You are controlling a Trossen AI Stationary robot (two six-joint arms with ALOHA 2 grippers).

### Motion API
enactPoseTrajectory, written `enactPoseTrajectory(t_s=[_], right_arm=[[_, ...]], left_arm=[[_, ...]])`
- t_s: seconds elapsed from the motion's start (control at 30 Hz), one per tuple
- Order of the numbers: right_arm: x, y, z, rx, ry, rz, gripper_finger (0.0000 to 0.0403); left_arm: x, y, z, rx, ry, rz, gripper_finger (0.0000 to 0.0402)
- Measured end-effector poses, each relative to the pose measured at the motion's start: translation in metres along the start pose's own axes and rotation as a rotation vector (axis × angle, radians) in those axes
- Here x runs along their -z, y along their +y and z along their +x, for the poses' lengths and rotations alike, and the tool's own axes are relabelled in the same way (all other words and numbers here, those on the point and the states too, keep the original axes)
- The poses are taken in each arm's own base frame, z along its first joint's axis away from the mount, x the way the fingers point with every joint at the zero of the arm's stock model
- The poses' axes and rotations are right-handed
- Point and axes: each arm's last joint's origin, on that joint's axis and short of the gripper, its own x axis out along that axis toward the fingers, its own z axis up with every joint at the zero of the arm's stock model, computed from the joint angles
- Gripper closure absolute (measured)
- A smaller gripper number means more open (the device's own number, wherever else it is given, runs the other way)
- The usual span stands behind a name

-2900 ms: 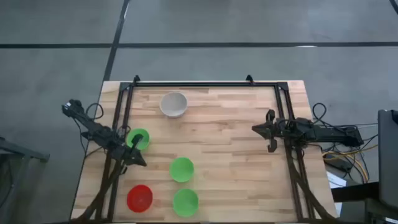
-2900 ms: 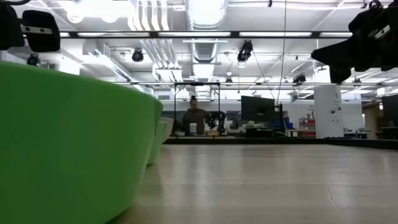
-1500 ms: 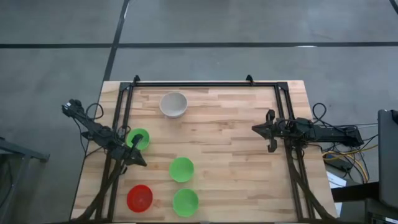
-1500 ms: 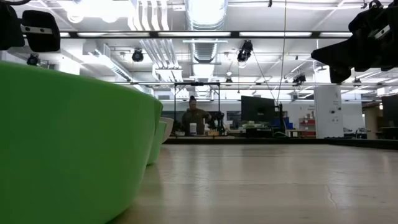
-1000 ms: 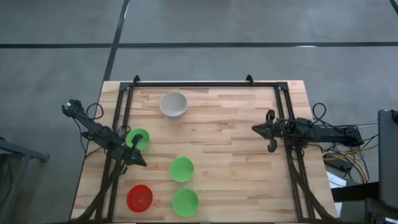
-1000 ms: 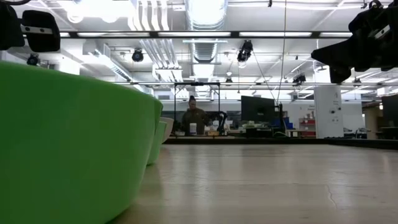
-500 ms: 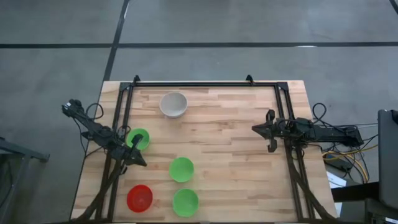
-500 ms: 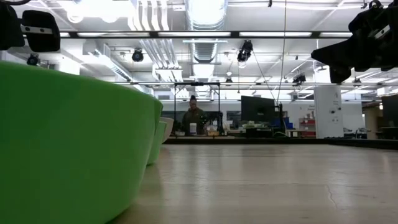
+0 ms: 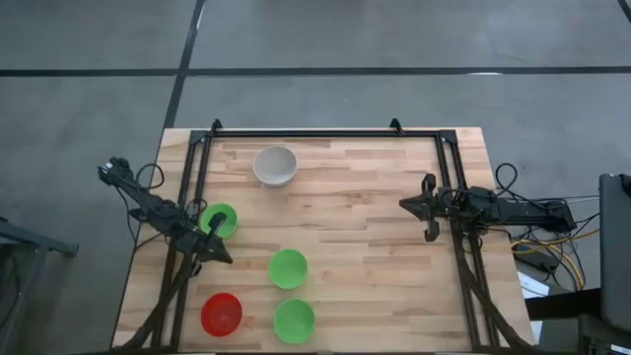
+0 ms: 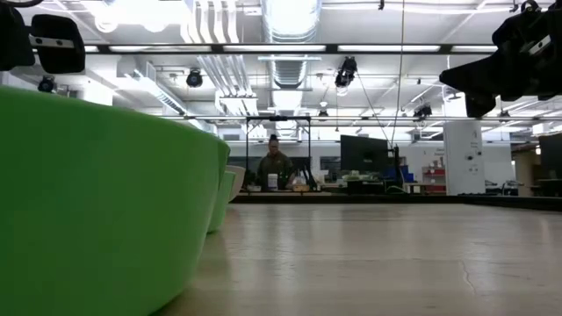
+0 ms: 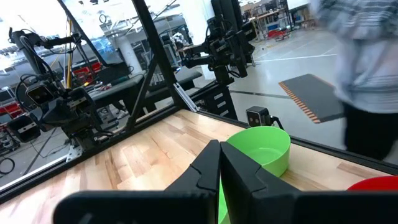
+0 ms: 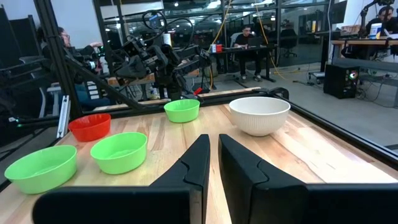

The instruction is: Nest bowls inside each other

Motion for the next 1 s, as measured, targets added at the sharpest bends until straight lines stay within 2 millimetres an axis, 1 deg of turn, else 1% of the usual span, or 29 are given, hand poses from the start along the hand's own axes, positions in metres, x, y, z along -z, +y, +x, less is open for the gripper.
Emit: enactPoseTrajectory(t_s=[0.8, 0.87, 1.0], right_arm=[[0.0000, 0.0000, 0.0000, 0.000, 0.000, 0.000, 0.0369], [0.0000, 0.0000, 0.0000, 0.000, 0.000, -0.001, 0.0369], [0.0000, 0.0000, 0.0000, 0.000, 0.000, 0.000, 0.0369]], left_arm=[[0.0001, 0.0000, 0.0000, 0.000, 0.001, -0.007, 0.0387], [0.0001, 0.0003, 0.0000, -0.010, 0.003, -0.069, 0.0387], [0.0009, 0.0026, -0.0001, -0.095, 0.017, -0.290, 0.0387]])
